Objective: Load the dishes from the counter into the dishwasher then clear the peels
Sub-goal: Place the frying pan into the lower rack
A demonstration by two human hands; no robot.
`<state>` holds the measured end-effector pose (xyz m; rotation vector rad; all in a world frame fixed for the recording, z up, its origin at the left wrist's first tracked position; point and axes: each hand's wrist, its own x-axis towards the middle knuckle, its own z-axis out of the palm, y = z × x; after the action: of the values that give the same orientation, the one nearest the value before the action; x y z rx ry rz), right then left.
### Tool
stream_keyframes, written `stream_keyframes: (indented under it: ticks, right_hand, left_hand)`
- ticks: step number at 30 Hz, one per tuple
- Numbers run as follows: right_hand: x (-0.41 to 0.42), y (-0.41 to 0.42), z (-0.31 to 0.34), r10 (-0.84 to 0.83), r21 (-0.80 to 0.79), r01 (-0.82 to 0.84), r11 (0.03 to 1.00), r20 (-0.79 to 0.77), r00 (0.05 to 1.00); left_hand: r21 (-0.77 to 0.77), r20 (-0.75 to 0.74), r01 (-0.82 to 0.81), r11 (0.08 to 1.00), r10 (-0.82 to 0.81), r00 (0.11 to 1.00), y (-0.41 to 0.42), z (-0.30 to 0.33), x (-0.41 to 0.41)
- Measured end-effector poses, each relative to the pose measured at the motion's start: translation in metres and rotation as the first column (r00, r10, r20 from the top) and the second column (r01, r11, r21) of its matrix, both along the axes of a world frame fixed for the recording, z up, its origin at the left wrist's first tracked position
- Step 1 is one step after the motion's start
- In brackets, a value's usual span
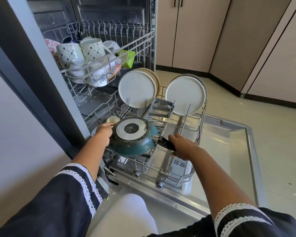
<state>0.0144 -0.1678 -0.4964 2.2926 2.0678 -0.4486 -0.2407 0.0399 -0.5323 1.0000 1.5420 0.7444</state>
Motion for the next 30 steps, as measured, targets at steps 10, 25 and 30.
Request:
stream_keyframes:
  ticks: [10,25,30]
  right_hand:
    - [0.007,0.005,0.001,-0.045,0.002,0.045,0.999,0.063,0.997]
    - [0.016,0.008,0.023,-0.048,-0.143,0.046,0.989,-0.007,0.999]
    - [0.015,0.007,0.028,-0.016,-0.196,0.008,0.981,-0.041,0.999]
  left_hand:
    - [-0.019,-0.026,0.022,1.0,-0.022,0.999,-0.024,0.022,0.033]
    - [0.011,-0.169,0.202,0.979,-0.197,0.966,-0.037,0.011,0.037]
    - [-0.01,-0.137,0.233,0.973,-0.232,0.963,-0.036,0.016,0.037]
